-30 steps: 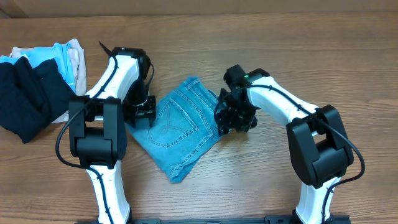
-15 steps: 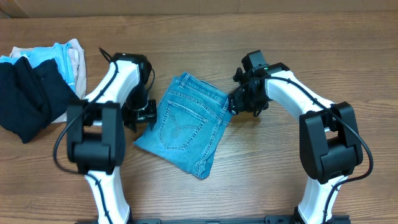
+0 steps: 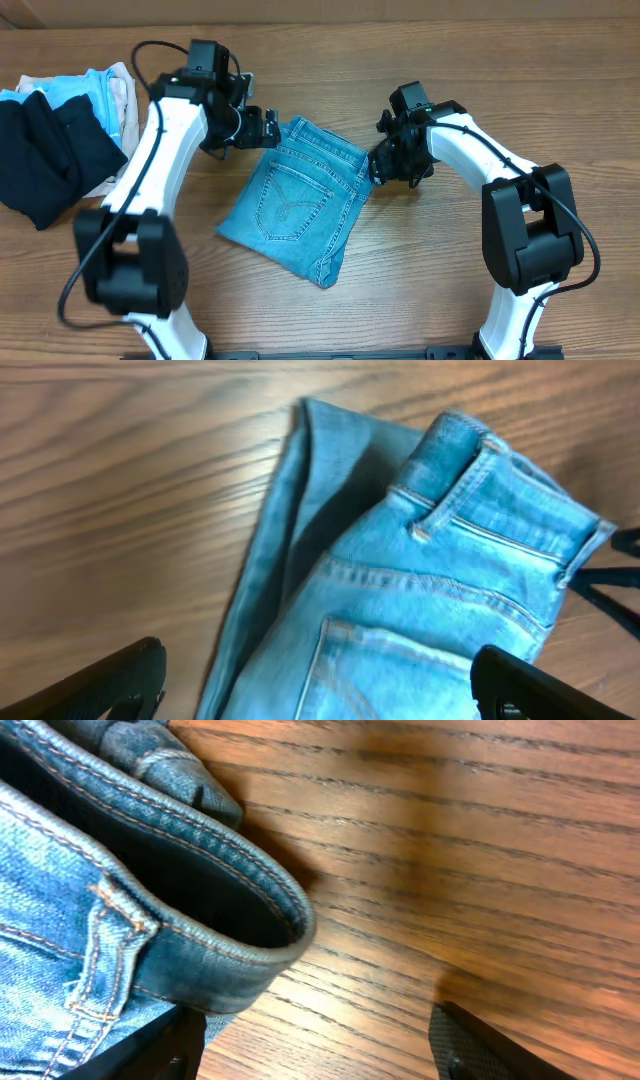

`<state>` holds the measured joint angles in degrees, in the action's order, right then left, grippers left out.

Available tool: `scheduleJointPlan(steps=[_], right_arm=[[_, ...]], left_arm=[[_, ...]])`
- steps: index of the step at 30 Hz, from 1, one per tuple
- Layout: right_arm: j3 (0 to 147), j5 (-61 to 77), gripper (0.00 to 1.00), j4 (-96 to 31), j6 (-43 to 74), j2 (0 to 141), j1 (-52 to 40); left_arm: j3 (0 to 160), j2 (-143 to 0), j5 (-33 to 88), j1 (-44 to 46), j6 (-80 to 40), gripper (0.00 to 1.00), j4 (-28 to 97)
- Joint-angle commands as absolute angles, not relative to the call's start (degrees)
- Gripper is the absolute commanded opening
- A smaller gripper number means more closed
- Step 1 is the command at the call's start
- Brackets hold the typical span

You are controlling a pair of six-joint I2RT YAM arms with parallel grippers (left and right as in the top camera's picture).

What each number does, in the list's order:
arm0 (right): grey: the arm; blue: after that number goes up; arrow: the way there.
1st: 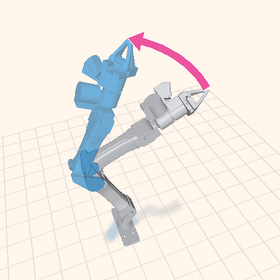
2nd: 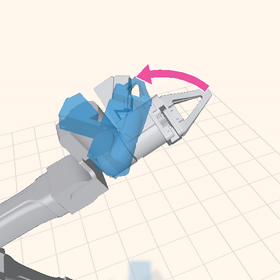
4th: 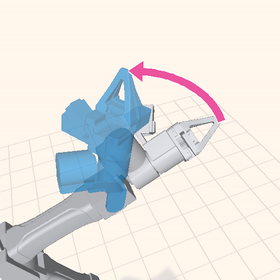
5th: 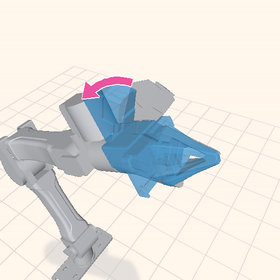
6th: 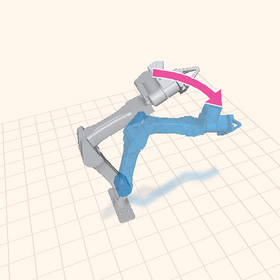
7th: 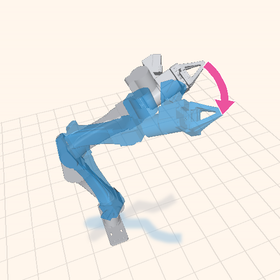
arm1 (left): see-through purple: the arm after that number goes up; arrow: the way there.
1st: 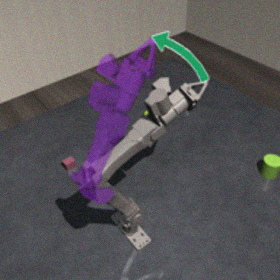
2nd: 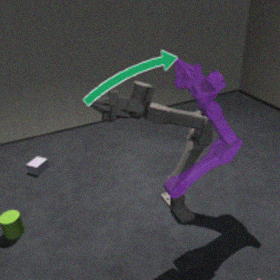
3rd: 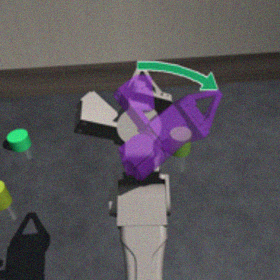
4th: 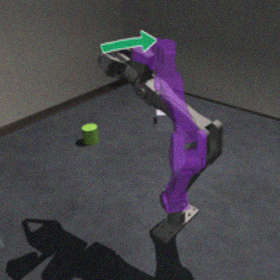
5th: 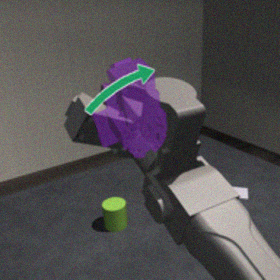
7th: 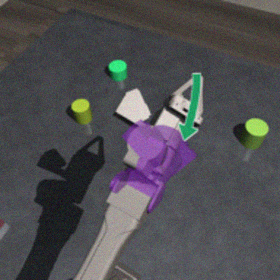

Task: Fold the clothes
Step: 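Grasp the top-left corner of the folded jeans with the left gripper, then carry the folded jeans left onto the clothes pile with the left gripper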

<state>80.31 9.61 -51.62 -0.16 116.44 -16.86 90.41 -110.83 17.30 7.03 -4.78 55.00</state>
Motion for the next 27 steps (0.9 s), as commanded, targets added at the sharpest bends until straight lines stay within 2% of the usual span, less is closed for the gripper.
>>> scheduleJointPlan(steps=[1,9,13,17,19,20,21,22,23,25,27], right_arm=[[80.5,8.4,0.75,-51.5,-0.1,116.6,-16.1],[80.5,8.4,0.75,-51.5,0.0,116.6,-16.1],[80.5,8.4,0.75,-51.5,0.0,116.6,-16.1],[80.5,8.4,0.75,-51.7,0.0,116.6,-16.1],[80.5,8.4,0.75,-51.9,0.0,116.6,-16.1],[80.5,8.4,0.75,-52.1,0.0,116.6,-16.1],[80.5,8.4,0.75,-52.2,0.0,116.6,-16.1],[80.5,8.4,0.75,-52.3,0.0,116.6,-16.1],[80.5,8.4,0.75,-52.4,0.0,116.6,-16.1],[80.5,8.4,0.73,-52.6,0.1,116.6,-16.1],[80.8,8.2,0.73,-52.6,0.9,116.4,-16.0]], left_arm=[[90.0,-117.2,23.6,7.0,1.1,1.00,53.1],[90.0,-125.8,31.4,7.1,4.1,1.00,47.5],[90.0,-129.2,36.1,7.6,4.5,0.89,48.8],[90.0,-132.1,35.7,9.1,5.6,0.77,51.4],[90.0,-133.3,34.3,9.6,5.7,0.57,52.3],[90.0,-133.6,33.6,9.6,5.7,0.45,52.5],[90.0,-133.6,32.9,9.6,5.7,0.27,52.4],[90.0,-133.6,32.4,9.6,5.6,0.18,52.4],[90.1,-133.4,31.7,9.4,5.6,0.11,52.4],[91.3,-133.1,29.3,8.9,5.5,0.04,53.5],[93.6,-132.6,25.6,8.3,5.1,0.04,56.1]])
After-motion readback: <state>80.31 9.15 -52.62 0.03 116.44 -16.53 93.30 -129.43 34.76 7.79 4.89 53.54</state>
